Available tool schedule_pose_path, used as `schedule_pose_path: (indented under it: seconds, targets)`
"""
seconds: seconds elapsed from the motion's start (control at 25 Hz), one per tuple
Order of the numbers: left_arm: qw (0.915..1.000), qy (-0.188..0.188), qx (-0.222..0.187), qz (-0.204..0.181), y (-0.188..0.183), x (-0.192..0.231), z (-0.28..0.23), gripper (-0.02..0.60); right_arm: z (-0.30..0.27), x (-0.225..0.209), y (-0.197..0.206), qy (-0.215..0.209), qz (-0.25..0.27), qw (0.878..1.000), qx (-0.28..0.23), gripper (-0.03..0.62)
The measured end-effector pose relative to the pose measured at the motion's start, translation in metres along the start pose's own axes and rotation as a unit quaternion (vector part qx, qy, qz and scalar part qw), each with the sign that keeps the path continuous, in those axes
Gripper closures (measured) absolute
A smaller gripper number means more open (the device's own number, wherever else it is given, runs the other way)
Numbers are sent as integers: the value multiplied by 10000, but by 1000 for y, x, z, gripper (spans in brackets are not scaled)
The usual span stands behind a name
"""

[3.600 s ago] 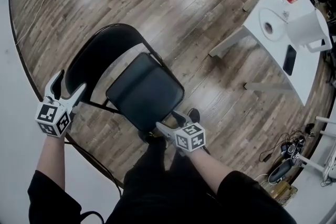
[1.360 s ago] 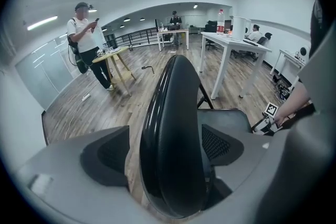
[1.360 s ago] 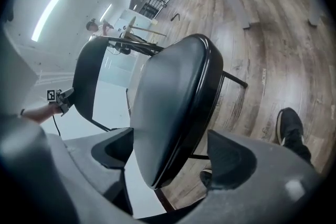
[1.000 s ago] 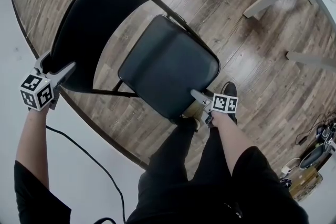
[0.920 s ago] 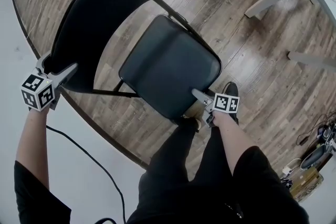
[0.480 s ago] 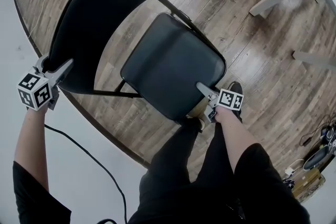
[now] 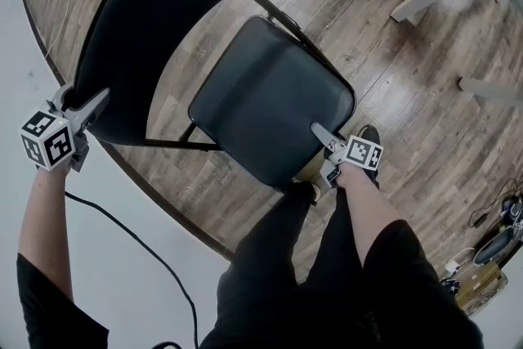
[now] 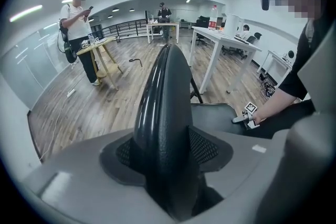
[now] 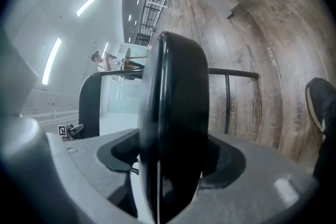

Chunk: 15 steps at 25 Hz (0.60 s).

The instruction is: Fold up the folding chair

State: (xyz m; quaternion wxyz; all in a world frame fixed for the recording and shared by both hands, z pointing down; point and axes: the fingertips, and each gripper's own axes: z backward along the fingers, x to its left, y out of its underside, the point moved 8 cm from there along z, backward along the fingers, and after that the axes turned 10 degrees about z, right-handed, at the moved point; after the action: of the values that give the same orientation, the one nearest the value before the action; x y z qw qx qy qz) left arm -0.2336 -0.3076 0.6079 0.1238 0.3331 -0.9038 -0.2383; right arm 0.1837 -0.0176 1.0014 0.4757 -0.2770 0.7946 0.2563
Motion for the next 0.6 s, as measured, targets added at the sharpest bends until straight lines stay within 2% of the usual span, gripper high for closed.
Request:
schedule_pose_path:
  seconds: [0.6]
  targets:
    - [10000,-43,-2,79,4,-6,6,334,5,11,0,243,-130,9994,208,269]
